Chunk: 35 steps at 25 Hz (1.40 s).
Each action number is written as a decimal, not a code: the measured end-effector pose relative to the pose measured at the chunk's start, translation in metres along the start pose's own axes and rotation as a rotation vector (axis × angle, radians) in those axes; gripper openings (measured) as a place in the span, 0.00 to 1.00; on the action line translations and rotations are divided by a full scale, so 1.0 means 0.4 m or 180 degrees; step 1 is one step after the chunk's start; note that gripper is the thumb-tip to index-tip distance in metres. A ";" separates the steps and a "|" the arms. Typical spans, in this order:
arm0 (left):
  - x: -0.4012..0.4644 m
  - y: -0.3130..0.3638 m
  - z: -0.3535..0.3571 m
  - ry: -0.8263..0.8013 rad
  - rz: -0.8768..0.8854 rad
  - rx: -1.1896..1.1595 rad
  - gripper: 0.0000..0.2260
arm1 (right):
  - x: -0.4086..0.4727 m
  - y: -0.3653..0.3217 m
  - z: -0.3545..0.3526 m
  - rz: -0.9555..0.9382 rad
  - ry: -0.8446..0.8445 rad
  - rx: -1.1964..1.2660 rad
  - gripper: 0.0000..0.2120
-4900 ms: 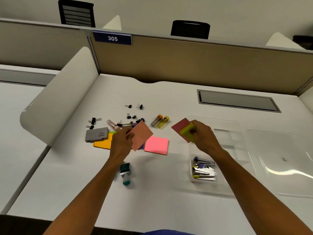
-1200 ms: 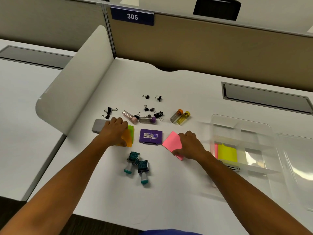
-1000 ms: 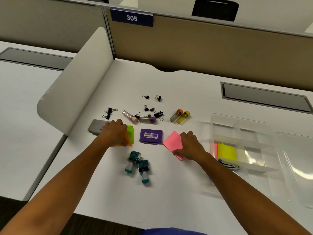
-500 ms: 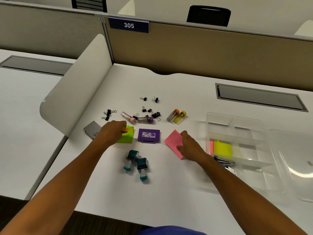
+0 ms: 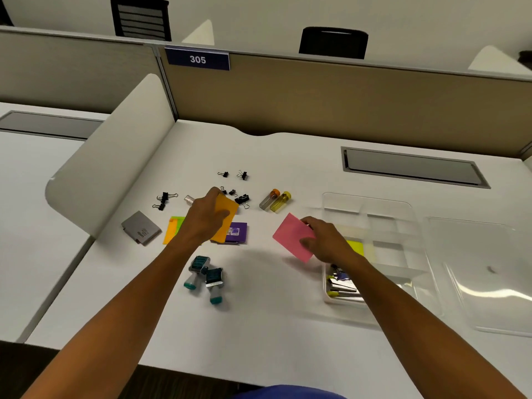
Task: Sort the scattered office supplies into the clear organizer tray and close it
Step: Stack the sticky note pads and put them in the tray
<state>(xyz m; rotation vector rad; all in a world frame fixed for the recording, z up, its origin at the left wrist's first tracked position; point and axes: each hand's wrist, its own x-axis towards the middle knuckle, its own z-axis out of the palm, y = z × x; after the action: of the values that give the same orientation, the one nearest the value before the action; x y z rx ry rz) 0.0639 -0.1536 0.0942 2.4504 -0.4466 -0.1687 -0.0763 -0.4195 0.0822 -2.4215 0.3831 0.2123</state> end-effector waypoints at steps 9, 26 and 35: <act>-0.019 0.215 0.120 -0.0267 0.0320 -0.0218 0.13 | -0.043 0.152 -0.201 0.0052 0.0515 0.0169 0.16; -0.001 0.395 0.264 -0.0511 0.0571 -0.0525 0.11 | 0.021 0.248 -0.167 0.0202 -0.0436 -0.1130 0.21; 0.011 0.426 0.306 -0.0464 0.0401 -0.0841 0.12 | 0.029 0.264 -0.135 0.0074 -0.0590 -0.1681 0.24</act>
<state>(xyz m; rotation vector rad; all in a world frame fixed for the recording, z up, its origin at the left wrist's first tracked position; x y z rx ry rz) -0.0065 -0.3509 0.1017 2.1525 -0.6004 -0.3328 -0.0971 -0.5340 0.0577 -2.8795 0.2970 0.6092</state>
